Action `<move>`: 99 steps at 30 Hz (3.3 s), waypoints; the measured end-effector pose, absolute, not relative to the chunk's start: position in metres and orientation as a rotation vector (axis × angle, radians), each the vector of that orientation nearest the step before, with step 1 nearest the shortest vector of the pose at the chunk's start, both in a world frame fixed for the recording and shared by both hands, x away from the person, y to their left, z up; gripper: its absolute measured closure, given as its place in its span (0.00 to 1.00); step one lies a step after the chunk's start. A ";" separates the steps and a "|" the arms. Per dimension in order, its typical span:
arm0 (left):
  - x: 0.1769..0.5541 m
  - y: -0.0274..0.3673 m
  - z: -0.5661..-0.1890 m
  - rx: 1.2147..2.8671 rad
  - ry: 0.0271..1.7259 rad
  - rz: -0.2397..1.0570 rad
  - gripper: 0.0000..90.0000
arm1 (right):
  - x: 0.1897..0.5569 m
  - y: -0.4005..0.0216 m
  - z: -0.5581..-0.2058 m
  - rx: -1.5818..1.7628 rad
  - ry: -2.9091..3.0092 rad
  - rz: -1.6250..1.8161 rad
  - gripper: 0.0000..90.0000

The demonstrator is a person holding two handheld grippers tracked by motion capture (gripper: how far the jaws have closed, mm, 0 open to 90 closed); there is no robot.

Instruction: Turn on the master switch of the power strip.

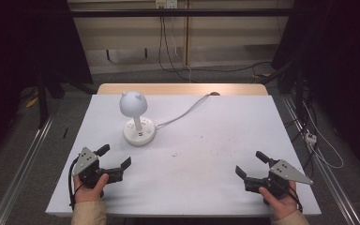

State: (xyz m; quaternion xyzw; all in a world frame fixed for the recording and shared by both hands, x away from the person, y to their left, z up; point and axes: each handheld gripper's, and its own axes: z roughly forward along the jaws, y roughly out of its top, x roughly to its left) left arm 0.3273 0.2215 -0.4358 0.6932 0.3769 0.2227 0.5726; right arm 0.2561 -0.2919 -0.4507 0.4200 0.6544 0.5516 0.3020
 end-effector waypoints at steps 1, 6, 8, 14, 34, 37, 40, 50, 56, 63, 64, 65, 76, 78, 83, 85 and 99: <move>0.328 0.220 -0.435 1.615 0.886 0.514 0.03 | 0.256 -0.292 -0.451 1.117 1.735 1.463 0.05; 0.330 0.216 -0.433 1.622 0.888 0.511 0.03 | 0.256 -0.292 -0.450 1.111 1.736 1.465 0.05; 0.331 0.213 -0.432 1.619 0.883 0.499 0.03 | 0.256 -0.292 -0.450 1.109 1.737 1.459 0.05; 0.335 0.202 -0.428 1.629 0.871 0.474 0.04 | 0.256 -0.292 -0.450 1.110 1.733 1.460 0.06; 0.348 0.175 -0.428 1.695 0.856 0.443 0.08 | 0.255 -0.293 -0.449 1.119 1.732 1.478 0.06; 0.350 0.173 -0.429 1.695 0.857 0.441 0.09 | 0.255 -0.292 -0.449 1.112 1.734 1.477 0.06; 0.352 0.171 -0.428 1.706 0.857 0.444 0.10 | 0.255 -0.292 -0.449 1.112 1.733 1.476 0.06; 0.365 0.161 -0.428 1.700 0.879 0.429 0.15 | 0.255 -0.292 -0.448 1.105 1.736 1.471 0.06; 0.372 0.155 -0.427 1.712 0.867 0.437 0.15 | 0.255 -0.293 -0.448 1.107 1.729 1.473 0.06; 0.378 0.149 -0.428 1.722 0.873 0.435 0.16 | 0.254 -0.293 -0.448 1.107 1.731 1.474 0.06; 0.378 0.148 -0.428 1.723 0.876 0.436 0.17 | 0.254 -0.293 -0.447 1.105 1.733 1.472 0.06; 0.379 0.148 -0.428 1.722 0.880 0.436 0.18 | 0.254 -0.293 -0.447 1.105 1.732 1.471 0.06; 0.390 0.143 -0.429 1.748 0.901 0.453 0.38 | 0.254 -0.292 -0.447 1.099 1.733 1.467 0.06; 0.392 0.142 -0.429 1.749 0.916 0.439 0.41 | 0.254 -0.292 -0.447 1.092 1.732 1.467 0.06; 0.396 0.143 -0.431 1.754 0.971 0.446 0.55 | 0.254 -0.293 -0.447 1.095 1.732 1.466 0.06; 0.398 0.145 -0.433 1.746 0.996 0.452 0.60 | 0.254 -0.293 -0.447 1.095 1.733 1.466 0.06; 0.411 0.145 -0.440 1.773 1.056 0.491 0.89 | 0.254 -0.293 -0.446 1.093 1.733 1.467 0.06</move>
